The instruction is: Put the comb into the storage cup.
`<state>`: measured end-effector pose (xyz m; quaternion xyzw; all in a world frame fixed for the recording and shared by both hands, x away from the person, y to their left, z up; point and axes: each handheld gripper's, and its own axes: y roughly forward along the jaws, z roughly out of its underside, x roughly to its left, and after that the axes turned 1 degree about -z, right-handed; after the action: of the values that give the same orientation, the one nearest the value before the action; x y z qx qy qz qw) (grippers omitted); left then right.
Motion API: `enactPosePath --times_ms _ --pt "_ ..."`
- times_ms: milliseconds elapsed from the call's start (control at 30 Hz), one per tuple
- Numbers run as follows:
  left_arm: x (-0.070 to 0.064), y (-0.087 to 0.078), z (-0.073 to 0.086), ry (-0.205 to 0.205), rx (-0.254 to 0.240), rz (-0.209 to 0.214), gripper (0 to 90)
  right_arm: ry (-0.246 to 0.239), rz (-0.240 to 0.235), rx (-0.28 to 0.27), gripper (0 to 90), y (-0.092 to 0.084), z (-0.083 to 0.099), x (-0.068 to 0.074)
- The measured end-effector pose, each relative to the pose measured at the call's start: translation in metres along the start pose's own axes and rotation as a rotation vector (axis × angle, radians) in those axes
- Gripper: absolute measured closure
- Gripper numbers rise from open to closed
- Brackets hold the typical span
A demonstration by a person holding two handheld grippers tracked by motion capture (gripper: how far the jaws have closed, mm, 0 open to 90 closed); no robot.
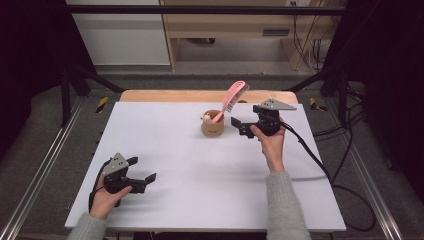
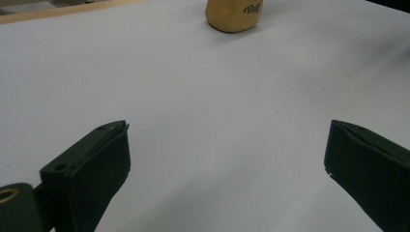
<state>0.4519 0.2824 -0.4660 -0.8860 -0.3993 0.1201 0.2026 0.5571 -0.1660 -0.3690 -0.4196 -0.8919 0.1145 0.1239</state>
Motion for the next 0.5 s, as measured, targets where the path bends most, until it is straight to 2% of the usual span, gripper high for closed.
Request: enactPosePath --times_ms 167,367,500 --pt "0.000 0.000 0.000 0.000 -0.001 0.000 2.3 -0.046 -0.025 0.013 0.4 -0.008 0.005 0.008" --pt "0.000 -0.001 0.000 0.001 -0.006 0.001 2.3 -0.059 -0.058 0.006 0.5 -0.017 0.009 0.017" --pt "-0.001 -0.001 -0.001 0.003 -0.007 0.002 2.3 -0.072 -0.060 0.016 0.5 -0.021 0.013 0.020"
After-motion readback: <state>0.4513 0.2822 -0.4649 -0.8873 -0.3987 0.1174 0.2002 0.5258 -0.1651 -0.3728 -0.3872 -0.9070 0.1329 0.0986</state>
